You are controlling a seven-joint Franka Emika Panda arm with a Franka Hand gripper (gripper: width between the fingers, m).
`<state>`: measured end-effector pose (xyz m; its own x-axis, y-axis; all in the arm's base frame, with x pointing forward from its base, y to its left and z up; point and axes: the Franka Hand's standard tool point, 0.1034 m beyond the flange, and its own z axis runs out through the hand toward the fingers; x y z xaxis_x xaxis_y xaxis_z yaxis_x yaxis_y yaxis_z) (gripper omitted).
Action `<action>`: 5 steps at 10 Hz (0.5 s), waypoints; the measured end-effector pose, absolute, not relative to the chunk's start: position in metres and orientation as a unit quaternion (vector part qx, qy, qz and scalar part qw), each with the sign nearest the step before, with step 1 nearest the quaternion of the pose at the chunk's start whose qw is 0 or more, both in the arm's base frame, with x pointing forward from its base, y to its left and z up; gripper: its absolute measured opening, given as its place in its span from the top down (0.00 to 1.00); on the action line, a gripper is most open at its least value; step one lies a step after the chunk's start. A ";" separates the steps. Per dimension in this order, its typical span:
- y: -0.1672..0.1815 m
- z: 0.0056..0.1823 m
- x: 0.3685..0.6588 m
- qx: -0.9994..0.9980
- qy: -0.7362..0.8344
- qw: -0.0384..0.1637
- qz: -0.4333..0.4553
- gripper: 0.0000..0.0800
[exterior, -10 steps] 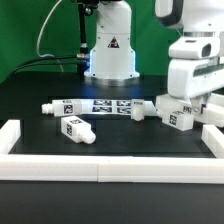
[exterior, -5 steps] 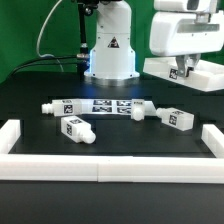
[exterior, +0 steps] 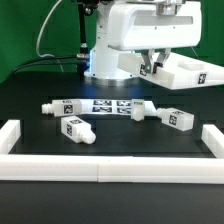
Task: Assemble one leg
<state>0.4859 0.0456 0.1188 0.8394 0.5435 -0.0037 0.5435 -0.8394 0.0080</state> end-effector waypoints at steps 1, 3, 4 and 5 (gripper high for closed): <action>0.045 0.118 0.485 0.959 0.283 0.004 -0.001 0.93; 0.043 0.115 0.485 0.961 0.278 0.004 -0.003 0.93; 0.034 0.114 0.490 0.967 0.256 0.003 -0.006 0.93; 0.025 0.122 0.502 0.971 0.237 0.002 -0.010 0.93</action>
Offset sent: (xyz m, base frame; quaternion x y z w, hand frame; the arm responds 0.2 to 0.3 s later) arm 0.0238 -0.0297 -0.0137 -0.0235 0.0334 0.1478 0.9882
